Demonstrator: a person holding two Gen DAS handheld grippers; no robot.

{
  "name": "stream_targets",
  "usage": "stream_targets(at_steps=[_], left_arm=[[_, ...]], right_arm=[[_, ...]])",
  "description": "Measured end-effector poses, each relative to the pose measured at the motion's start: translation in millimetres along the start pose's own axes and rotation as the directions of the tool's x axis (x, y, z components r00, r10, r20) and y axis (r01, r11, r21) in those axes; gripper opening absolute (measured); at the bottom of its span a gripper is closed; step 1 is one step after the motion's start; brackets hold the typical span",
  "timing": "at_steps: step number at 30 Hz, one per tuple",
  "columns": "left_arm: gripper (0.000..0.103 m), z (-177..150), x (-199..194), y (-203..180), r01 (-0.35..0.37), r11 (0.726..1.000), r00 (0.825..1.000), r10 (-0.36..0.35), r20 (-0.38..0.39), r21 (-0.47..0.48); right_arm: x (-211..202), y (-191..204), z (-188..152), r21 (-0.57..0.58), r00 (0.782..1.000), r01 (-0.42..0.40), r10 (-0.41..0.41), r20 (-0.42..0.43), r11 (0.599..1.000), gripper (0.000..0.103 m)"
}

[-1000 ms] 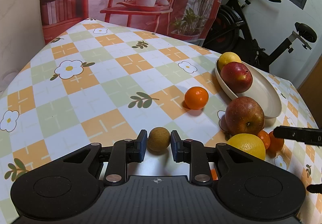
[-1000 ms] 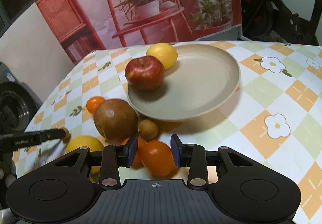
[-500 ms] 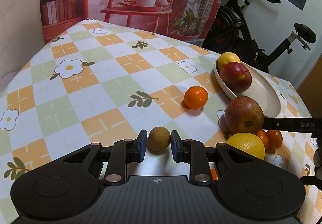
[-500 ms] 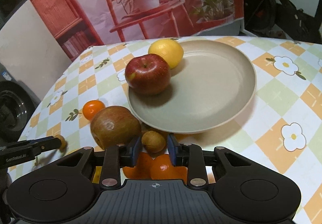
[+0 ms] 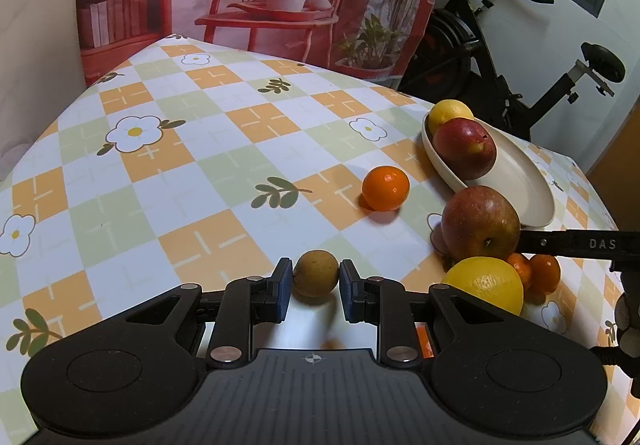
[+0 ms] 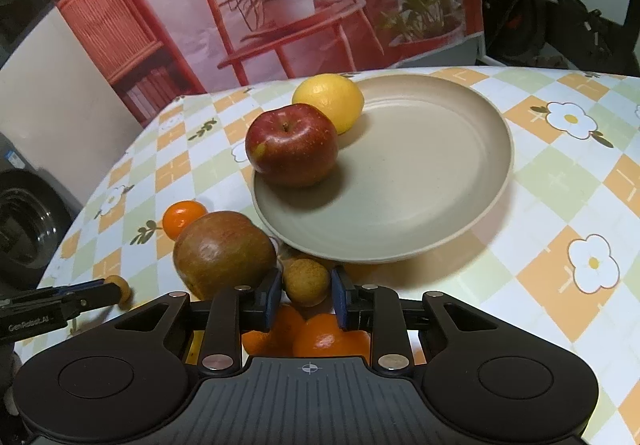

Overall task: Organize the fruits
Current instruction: 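Lift and carry the small fruit in the left gripper toward the plate while the right carries its own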

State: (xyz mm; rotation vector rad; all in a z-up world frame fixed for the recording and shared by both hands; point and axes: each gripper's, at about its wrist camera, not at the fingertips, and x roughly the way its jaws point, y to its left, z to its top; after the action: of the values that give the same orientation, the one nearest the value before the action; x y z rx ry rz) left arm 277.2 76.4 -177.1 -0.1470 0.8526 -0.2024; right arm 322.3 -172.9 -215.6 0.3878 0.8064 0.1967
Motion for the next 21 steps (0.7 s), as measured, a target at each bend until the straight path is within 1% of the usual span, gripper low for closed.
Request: stream_targets(at_steps=[10,21], left_arm=[[0.026,-4.6,-5.1,-3.9,0.003,1.0,1.0,-0.003,-0.005,0.025],[0.026,11.6,-19.0,-22.2,0.015,0.997,0.999,-0.018,0.04,0.076]], right_arm=[[-26.7,-7.5,-15.5,0.003,0.996,-0.035,0.034,0.085,0.999,0.024],[-43.6,-19.4,-19.0,0.018,0.987,-0.062,0.059,0.15,0.998,0.024]])
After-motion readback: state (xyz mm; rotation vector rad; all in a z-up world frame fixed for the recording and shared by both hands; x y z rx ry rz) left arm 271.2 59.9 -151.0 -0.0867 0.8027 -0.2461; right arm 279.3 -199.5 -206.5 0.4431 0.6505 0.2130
